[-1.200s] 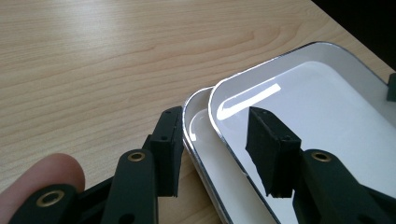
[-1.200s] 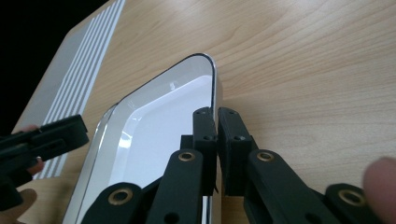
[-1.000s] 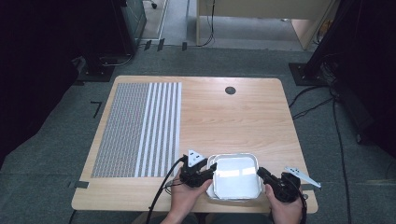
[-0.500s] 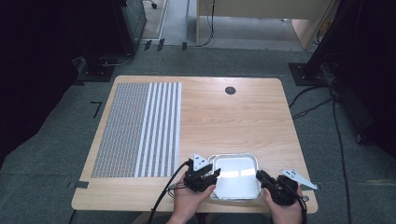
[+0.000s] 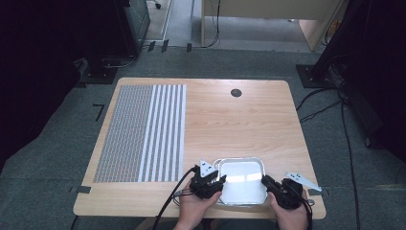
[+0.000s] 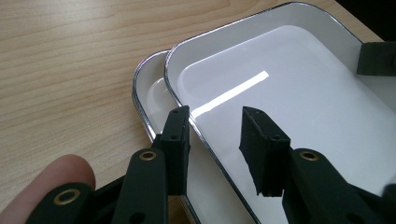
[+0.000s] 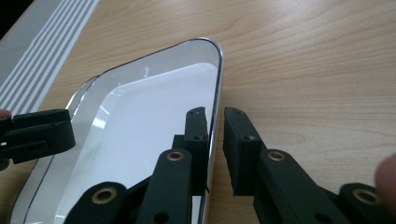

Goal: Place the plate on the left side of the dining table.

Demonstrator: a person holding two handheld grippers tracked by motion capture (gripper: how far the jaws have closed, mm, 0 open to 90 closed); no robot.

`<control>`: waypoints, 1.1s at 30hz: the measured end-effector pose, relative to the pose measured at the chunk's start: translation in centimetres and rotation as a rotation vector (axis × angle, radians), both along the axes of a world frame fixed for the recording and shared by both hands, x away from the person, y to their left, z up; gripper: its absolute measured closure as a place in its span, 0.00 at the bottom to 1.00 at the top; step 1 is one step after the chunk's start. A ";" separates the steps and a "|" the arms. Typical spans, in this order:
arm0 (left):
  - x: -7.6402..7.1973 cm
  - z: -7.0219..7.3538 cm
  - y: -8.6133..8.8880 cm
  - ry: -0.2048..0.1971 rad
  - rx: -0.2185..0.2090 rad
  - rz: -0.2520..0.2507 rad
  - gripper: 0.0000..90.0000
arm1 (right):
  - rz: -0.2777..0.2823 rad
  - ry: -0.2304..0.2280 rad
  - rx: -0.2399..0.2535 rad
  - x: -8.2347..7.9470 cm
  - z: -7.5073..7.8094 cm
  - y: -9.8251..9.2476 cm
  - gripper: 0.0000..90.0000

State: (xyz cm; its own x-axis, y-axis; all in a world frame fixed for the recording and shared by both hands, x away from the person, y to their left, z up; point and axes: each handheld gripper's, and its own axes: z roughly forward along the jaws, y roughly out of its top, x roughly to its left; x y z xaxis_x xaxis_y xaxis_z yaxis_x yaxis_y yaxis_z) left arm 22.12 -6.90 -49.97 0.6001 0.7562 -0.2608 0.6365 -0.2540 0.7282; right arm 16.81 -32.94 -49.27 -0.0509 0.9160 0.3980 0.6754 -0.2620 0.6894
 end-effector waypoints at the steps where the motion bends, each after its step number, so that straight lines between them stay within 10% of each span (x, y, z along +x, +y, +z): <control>1: 0.0 0.0 -0.1 0.004 0.005 0.002 0.70 | -0.006 0.002 0.009 0.0 0.0 0.0 0.92; 9: -0.1 -0.2 -0.4 0.012 0.007 -0.010 0.68 | -0.076 -0.010 0.027 -0.4 0.3 -0.7 0.96; 19: -0.1 -0.4 -0.7 0.036 0.005 -0.017 0.69 | -0.037 0.001 -0.008 -0.1 -0.1 -0.4 0.90; 33: -0.5 -0.1 -1.2 0.040 0.001 -0.023 0.77 | -0.116 0.038 0.143 -0.1 -0.5 -1.5 0.96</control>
